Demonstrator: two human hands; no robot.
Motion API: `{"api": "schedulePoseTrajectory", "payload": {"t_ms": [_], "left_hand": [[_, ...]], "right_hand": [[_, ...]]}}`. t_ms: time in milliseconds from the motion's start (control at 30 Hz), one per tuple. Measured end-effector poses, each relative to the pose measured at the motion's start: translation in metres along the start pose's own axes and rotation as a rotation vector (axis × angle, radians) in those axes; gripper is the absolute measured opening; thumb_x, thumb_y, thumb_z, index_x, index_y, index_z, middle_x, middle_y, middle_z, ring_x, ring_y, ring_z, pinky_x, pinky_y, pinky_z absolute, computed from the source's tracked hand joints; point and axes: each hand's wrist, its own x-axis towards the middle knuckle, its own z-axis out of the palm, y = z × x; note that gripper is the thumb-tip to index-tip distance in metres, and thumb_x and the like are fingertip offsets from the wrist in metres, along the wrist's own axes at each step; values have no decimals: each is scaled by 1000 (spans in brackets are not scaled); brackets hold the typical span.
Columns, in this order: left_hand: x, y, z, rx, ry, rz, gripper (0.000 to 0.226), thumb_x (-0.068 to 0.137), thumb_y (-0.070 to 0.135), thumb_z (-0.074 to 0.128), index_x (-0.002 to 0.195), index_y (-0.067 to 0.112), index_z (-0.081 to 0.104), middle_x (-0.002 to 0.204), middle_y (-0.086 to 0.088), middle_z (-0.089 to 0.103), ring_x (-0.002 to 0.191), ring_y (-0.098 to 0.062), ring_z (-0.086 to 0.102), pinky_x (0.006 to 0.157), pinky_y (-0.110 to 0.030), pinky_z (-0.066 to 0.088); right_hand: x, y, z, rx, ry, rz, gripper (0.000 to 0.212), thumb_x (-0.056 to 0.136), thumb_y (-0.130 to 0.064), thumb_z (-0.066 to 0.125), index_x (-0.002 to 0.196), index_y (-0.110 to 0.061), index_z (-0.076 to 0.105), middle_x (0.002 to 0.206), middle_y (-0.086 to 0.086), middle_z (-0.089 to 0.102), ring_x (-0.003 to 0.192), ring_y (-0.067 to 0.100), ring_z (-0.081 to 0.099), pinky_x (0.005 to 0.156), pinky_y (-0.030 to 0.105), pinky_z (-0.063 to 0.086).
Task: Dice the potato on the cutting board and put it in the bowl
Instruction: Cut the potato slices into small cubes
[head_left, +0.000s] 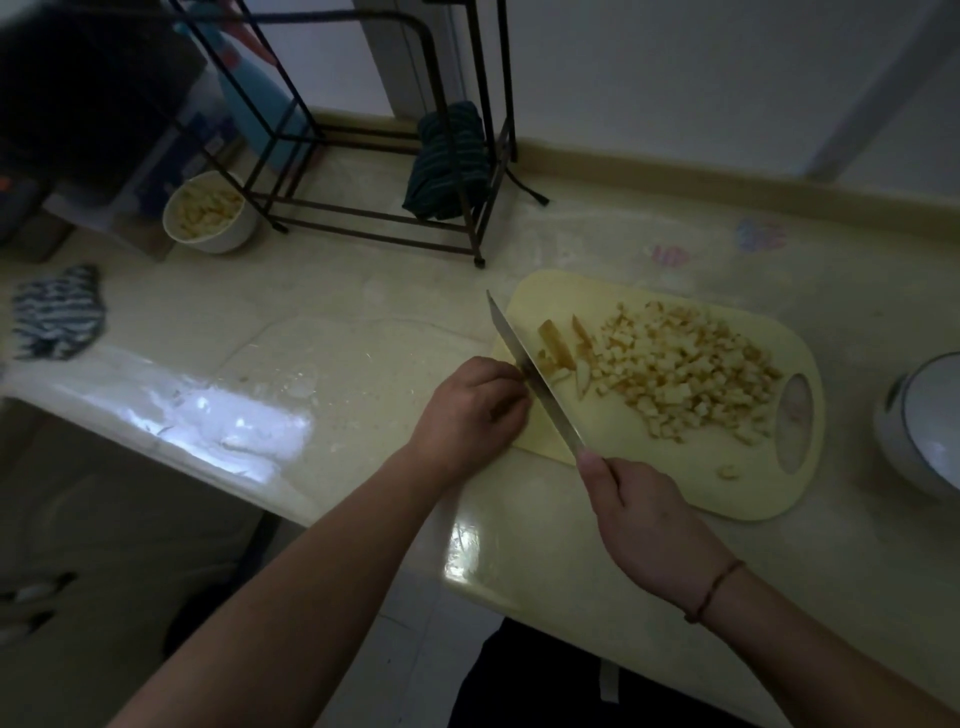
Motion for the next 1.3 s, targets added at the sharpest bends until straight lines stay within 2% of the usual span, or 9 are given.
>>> {"api": "schedulePoseTrajectory", "payload": {"t_ms": [167,433,600,733,867,933,1000,1067,1300], "left_hand": [[1,-1,0,-1,-4,-1,16,86,17,70,89,3,77,100,-11,72,92,-23,67,82,-30,54],[-3,4,3,-11,37,-28,19,89,18,68,88,1,75,99,-12,71,92,-22,64,83,-28,52],[-13,1,-2,10,44,-18,14,86,11,71,92,-1,74,96,-12,69,89,-23,61,81,-27,50],[-12,2,-3,17,28,-4,10,84,8,73,89,-1,73,93,-11,69,86,-25,62,77,-32,51],[-9,3,-2,31,28,14,16,88,13,66,88,-1,74,91,-11,70,83,-27,63,76,-34,51],[-7,2,-2,43,36,5,13,87,11,68,88,0,75,90,-11,71,83,-26,63,76,-34,51],[-5,2,-1,45,24,9,9,84,7,71,88,1,76,90,-10,72,82,-26,63,77,-33,51],[-5,1,0,40,15,18,9,84,7,71,88,1,76,89,-10,73,82,-25,64,77,-32,51],[-2,0,-1,32,15,32,15,87,13,66,86,2,76,90,-9,73,82,-24,64,77,-31,52]], "right_hand": [[7,0,-5,39,-32,43,56,98,-49,31,56,-14,43,54,4,52,53,17,49,61,36,41],[-4,0,-6,100,-3,53,58,87,-60,25,56,-15,43,53,4,53,51,17,48,61,39,45],[-11,-1,-1,170,-20,36,57,87,-62,29,56,-16,40,47,-1,46,40,7,41,50,26,35],[-13,-1,3,127,-16,7,55,90,-58,29,55,-16,40,47,-2,46,42,7,44,50,26,34],[-13,-1,4,72,27,-28,53,86,-57,26,53,-17,39,45,-4,42,49,1,46,53,14,34],[-13,-1,5,61,37,-38,52,87,-55,27,52,-18,38,44,-6,39,47,2,45,51,12,32],[-12,1,7,43,40,-52,51,90,-52,28,52,-20,37,45,-7,39,46,4,43,50,17,31],[-8,2,9,32,32,-49,52,95,-48,30,53,-20,39,47,-7,41,48,4,41,54,28,26],[5,-3,7,35,-26,37,56,99,-49,29,56,-14,41,52,-2,48,51,13,46,58,29,34]]}}
